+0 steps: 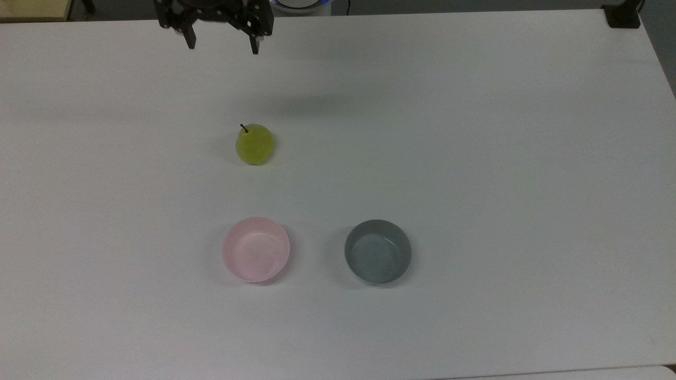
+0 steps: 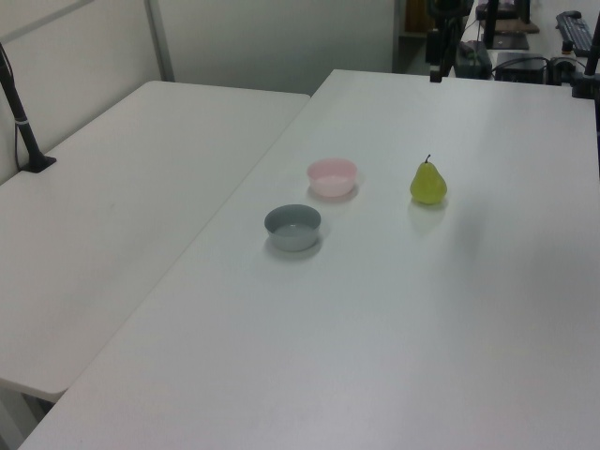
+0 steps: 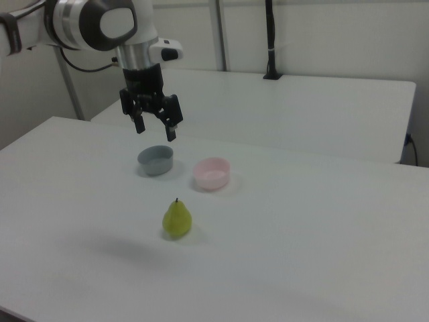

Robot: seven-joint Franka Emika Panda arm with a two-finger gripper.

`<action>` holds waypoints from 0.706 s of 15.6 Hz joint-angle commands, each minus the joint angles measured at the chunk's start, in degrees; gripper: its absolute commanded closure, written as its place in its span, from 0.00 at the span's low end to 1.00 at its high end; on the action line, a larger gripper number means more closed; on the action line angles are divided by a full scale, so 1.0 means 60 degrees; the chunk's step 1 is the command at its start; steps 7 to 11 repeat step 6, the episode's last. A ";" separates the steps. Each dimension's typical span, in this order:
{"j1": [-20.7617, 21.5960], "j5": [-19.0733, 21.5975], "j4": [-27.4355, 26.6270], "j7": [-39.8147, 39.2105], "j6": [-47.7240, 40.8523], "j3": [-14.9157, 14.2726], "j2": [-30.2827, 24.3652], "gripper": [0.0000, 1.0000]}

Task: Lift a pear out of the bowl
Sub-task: 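Open the gripper to release the pear and raise the gripper away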

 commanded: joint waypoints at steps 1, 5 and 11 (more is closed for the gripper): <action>-0.0806 0.0155 -0.0008 0.0316 -0.0279 0.0646 -0.0329 0.00; -0.0807 0.0140 -0.0022 0.0316 -0.0279 0.0574 -0.0402 0.00; -0.0807 0.0140 -0.0022 0.0316 -0.0279 0.0574 -0.0417 0.00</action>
